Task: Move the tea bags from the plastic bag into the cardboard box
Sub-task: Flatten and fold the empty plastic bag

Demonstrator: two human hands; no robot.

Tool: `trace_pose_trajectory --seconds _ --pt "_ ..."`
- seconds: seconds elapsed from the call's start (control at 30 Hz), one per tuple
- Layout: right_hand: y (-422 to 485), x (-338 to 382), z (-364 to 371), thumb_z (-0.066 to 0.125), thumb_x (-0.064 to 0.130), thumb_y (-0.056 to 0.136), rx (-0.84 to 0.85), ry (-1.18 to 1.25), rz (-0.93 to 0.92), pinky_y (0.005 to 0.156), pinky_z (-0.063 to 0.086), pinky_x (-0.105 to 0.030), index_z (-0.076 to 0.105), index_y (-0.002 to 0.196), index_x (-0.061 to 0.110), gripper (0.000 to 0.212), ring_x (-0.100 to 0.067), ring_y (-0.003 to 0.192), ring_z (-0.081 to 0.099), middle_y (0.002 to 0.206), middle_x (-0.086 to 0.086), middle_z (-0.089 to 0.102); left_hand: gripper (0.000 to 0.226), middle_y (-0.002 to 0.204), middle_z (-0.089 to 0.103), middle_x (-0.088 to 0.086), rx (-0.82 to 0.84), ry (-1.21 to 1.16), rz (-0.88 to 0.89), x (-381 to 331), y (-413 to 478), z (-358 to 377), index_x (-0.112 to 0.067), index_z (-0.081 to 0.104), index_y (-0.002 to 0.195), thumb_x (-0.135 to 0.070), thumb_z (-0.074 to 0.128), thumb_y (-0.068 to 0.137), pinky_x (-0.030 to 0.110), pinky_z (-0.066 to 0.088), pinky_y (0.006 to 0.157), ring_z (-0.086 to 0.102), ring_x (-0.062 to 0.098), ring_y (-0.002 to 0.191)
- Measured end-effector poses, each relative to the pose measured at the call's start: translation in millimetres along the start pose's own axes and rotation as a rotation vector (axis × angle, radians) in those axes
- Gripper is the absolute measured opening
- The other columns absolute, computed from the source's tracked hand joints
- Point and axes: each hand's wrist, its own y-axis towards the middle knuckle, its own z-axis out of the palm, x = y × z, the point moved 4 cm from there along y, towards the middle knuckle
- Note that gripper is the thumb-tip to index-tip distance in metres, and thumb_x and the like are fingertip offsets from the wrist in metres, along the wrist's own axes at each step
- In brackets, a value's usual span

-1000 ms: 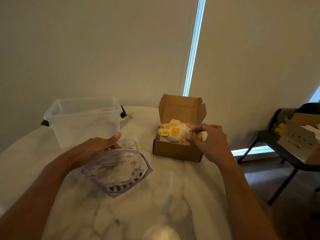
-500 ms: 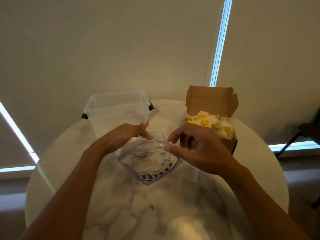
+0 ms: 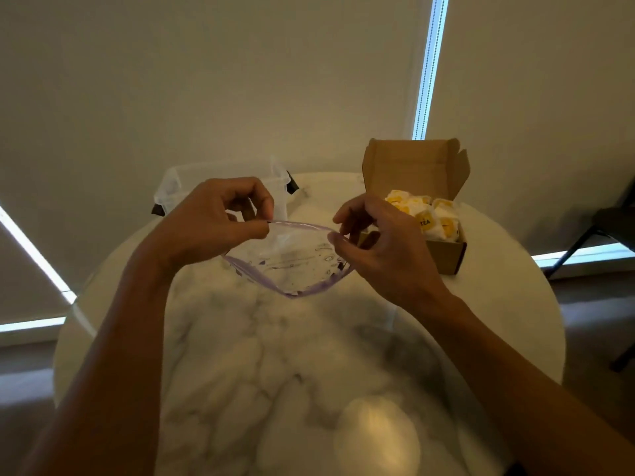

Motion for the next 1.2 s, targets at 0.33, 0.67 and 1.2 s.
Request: trace_pose_trajectory --seconds 0.33,0.67,1.2 --pt "3.3 -26.6 -22.8 0.076 0.012 0.095 -0.141 0.656 0.56 0.067 0.061 -0.026 0.074 0.109 0.016 0.015 -0.015 0.086 0.075 0.089 0.007 0.078 0.113 0.162 0.058 0.006 0.279 -0.428 0.137 17.5 -6.2 7.5 -0.014 0.051 0.155 -0.091 0.073 0.075 0.047 0.046 0.121 0.054 0.03 0.151" --pt "-2.6 -30.0 -21.3 0.056 0.019 0.106 -0.076 1.077 0.781 0.053 0.054 -0.019 0.065 0.127 0.006 0.026 -0.01 0.06 0.066 0.11 -0.016 0.075 0.028 0.106 0.085 -0.009 -0.154 -0.301 -0.137 42.0 1.1 3.2 -0.029 0.08 0.113 -0.045 0.078 0.09 0.028 0.062 0.093 0.08 0.008 0.095" --pt "-7.5 -28.0 -1.2 0.08 0.021 0.09 -0.027 0.582 0.434 0.074 0.067 -0.041 0.066 0.126 0.021 0.039 -0.026 0.091 0.079 0.105 -0.008 0.079 0.034 0.106 0.082 0.011 -0.175 -0.491 -0.108 50.5 6.9 13.9 -0.02 0.065 0.132 -0.031 0.075 0.102 0.026 0.046 0.037 0.066 0.025 0.055"
